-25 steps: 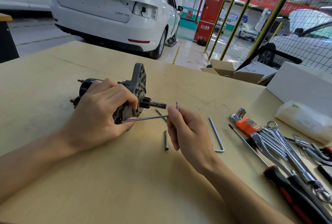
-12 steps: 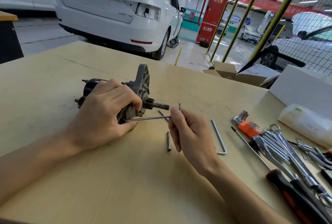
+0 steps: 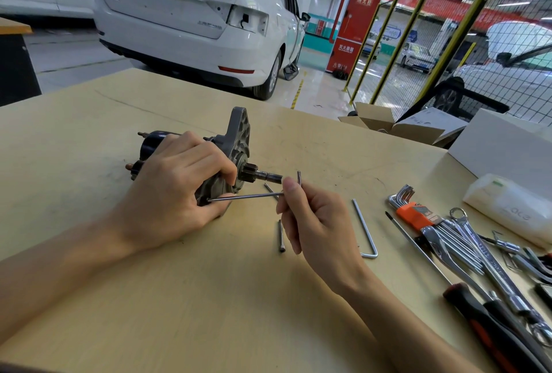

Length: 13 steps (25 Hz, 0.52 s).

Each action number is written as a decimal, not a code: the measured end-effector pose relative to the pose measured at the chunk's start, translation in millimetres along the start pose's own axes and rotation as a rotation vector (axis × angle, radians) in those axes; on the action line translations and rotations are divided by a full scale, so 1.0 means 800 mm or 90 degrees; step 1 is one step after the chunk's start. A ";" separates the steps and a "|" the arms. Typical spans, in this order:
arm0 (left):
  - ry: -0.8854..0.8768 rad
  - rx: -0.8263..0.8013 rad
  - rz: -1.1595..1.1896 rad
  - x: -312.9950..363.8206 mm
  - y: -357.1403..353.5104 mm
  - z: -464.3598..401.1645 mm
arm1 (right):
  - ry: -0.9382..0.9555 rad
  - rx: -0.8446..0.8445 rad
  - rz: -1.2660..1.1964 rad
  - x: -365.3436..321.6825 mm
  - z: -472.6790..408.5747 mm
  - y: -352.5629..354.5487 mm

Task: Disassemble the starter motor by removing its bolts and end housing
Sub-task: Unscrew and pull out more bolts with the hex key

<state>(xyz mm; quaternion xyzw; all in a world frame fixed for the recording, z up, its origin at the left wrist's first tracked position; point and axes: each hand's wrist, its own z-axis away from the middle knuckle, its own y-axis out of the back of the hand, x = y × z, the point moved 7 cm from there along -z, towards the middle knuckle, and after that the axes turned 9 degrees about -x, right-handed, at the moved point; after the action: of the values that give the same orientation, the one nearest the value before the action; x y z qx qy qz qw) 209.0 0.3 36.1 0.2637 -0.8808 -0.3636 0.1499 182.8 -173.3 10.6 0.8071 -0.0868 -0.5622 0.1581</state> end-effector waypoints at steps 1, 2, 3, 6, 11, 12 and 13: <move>-0.001 -0.001 0.000 0.000 0.000 0.000 | 0.000 0.000 -0.004 0.000 0.000 0.001; -0.002 -0.002 0.001 0.000 0.000 0.000 | 0.001 -0.001 -0.008 -0.001 0.000 0.001; -0.004 -0.003 0.002 0.000 0.000 0.000 | 0.002 -0.003 -0.012 -0.001 0.000 0.001; -0.012 -0.004 0.014 0.001 0.000 -0.002 | 0.006 -0.007 -0.020 -0.003 0.000 0.001; -0.027 0.007 0.026 0.004 -0.001 -0.003 | -0.003 -0.012 -0.030 0.000 0.000 0.001; -0.028 0.007 0.027 0.004 -0.001 -0.003 | -0.007 -0.013 -0.031 0.002 0.000 0.001; -0.028 0.005 0.029 0.004 -0.002 -0.003 | -0.011 -0.015 -0.035 0.003 0.000 0.001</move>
<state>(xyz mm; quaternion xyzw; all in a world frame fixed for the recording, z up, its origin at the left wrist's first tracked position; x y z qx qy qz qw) 208.3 -3.8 37.0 0.2356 -0.8911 -0.3626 0.1377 183.4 -174.9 8.5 0.8025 -0.0593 -0.5740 0.1517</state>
